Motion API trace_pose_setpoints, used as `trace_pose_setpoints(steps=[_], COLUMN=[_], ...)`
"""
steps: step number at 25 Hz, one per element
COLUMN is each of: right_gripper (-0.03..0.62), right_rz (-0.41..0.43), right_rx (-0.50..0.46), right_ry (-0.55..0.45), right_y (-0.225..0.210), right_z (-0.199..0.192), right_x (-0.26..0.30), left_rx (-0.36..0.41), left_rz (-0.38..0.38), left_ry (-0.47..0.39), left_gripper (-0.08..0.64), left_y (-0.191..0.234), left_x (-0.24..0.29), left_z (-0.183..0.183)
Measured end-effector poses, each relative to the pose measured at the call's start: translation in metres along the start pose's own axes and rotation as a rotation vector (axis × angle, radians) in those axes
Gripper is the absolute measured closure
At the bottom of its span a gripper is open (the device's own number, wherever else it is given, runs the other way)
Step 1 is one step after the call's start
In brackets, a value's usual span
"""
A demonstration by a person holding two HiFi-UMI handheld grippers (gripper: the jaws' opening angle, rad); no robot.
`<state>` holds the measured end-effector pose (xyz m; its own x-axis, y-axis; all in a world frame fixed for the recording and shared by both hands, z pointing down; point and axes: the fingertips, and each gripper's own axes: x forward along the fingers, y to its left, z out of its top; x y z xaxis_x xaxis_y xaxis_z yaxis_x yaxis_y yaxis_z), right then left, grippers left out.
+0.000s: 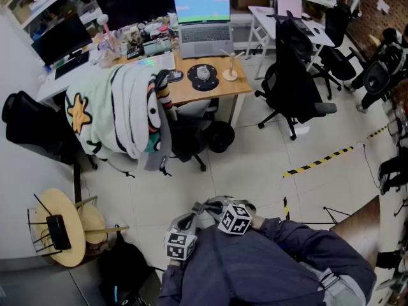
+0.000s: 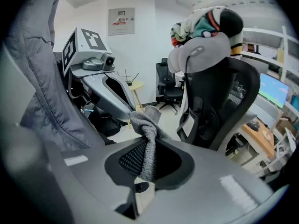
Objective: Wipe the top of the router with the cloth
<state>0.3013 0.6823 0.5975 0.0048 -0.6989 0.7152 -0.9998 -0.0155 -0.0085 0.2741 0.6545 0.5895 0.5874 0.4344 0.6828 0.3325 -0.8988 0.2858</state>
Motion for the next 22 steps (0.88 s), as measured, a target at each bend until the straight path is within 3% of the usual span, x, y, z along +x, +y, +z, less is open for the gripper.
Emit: trace_pose_setpoints(steps=[4,13,22], right_gripper=[0.557,0.557,0.557], right_rz=[0.025,0.205,0.402], right_rx=[-0.050,-0.249,-0.513], right_ry=[0.007,0.035,0.024], right_y=[-0.001,0.045,0.117], right_z=[0.027,0.098,0.206], right_x=[0.024,0.103,0.198], left_rx=[-0.036,-0.227,-0.423], left_rz=[0.044,0.204,0.446], left_ry=[-0.052,-0.147,-0.268], left_gripper=[0.560,0.560,0.560], left_y=[0.030,0.108,0.206], left_x=[-0.018,-0.085,-0.198], left_z=[0.002,-0.050,-0.112])
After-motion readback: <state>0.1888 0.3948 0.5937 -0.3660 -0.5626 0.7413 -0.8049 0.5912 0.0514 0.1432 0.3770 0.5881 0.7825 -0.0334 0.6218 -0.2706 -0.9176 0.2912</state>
